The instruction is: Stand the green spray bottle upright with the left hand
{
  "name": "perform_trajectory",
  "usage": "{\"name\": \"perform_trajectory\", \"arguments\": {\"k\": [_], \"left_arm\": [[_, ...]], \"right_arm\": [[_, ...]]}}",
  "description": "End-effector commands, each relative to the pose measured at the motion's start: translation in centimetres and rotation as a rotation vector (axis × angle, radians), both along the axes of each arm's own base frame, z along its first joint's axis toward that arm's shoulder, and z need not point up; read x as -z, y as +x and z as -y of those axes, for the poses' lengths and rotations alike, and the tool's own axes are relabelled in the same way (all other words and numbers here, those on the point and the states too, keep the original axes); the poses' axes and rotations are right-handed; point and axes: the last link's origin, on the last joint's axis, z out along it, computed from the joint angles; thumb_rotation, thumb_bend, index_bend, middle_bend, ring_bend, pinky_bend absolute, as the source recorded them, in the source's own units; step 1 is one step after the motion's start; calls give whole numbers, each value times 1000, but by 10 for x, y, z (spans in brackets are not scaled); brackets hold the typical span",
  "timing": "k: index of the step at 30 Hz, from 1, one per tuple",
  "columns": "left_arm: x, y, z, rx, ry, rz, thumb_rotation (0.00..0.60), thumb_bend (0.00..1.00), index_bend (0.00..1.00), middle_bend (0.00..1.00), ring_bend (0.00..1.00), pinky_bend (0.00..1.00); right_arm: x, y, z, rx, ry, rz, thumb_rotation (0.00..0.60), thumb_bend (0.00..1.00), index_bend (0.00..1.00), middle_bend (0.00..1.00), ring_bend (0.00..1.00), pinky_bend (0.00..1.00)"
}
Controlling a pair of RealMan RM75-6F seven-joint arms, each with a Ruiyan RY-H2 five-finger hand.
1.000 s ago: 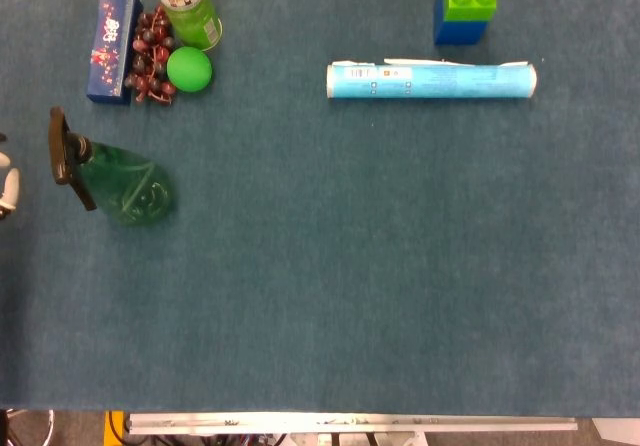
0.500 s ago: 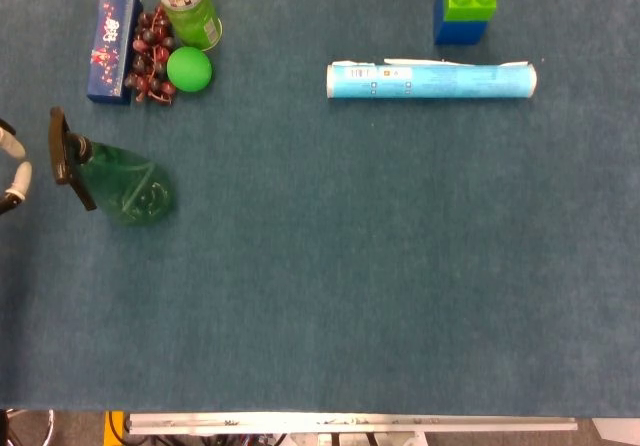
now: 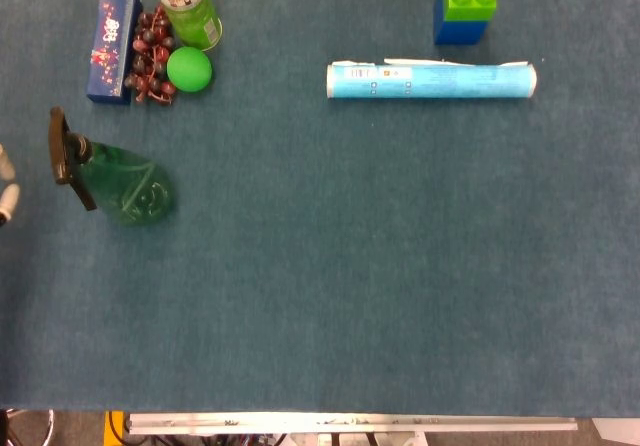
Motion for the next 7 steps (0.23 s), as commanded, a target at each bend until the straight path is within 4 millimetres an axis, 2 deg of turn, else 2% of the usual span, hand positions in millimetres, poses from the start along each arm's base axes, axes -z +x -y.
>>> {"name": "perform_trajectory", "arguments": {"k": [1, 7], "left_arm": [[-7, 0, 5, -25, 8, -18, 600, 339, 528, 394, 298, 372], [-12, 0, 12, -34, 33, -14, 600, 339, 528, 393, 296, 372]], "right_arm": [[1, -1, 2, 9, 1, 0, 600, 96, 485, 338, 255, 359], [3, -5, 11, 35, 26, 2, 600, 96, 485, 338, 255, 359]]}}
